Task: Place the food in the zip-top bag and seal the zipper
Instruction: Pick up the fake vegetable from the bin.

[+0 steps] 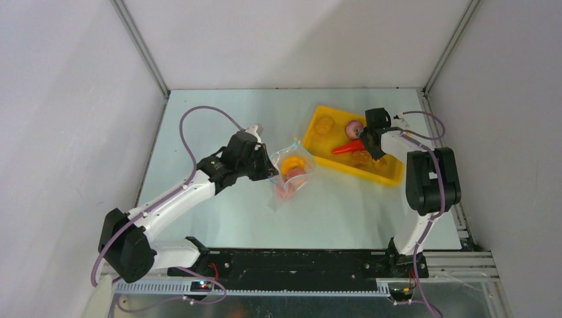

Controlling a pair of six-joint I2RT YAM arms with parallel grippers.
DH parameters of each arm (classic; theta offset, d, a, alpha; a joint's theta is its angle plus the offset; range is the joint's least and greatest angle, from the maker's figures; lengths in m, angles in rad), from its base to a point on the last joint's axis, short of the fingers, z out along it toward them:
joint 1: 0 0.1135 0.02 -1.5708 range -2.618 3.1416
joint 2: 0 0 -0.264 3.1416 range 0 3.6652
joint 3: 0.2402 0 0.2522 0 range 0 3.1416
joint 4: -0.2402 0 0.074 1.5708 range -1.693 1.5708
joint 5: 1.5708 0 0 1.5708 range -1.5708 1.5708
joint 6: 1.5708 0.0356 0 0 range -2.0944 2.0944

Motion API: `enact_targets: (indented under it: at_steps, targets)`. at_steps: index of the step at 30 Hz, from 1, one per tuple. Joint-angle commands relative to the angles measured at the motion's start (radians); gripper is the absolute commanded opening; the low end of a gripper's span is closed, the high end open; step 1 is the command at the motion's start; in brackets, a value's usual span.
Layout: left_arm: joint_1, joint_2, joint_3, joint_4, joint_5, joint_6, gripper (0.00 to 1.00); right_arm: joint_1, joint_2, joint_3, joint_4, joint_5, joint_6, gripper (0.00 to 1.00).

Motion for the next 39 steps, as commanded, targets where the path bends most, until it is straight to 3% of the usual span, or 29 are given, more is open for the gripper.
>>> enact_targets:
  at_steps: [1,8,16,32,35,39]
  targets:
    - [0.005,0.006,0.037,0.036,0.022,0.017,0.00,-0.008,0.038,0.046,0.007,0.017,0.023,0.74]
    - [0.005,0.016,0.038,0.038,0.031,0.015,0.00,-0.014,0.099,0.094,-0.016,0.026,0.019,0.73]
    - [0.005,0.017,0.041,0.039,0.032,0.013,0.00,-0.027,0.140,0.123,-0.021,0.013,0.004,0.64]
    - [0.006,0.017,0.051,0.028,0.025,0.012,0.00,-0.032,0.272,0.312,-0.166,0.007,-0.023,0.61]
    - [0.005,0.022,0.057,0.025,0.025,0.012,0.00,-0.034,0.290,0.343,-0.186,-0.001,-0.038,0.57]
    - [0.005,0.024,0.059,0.025,0.025,0.014,0.00,-0.036,0.295,0.352,-0.193,-0.009,-0.045,0.42]
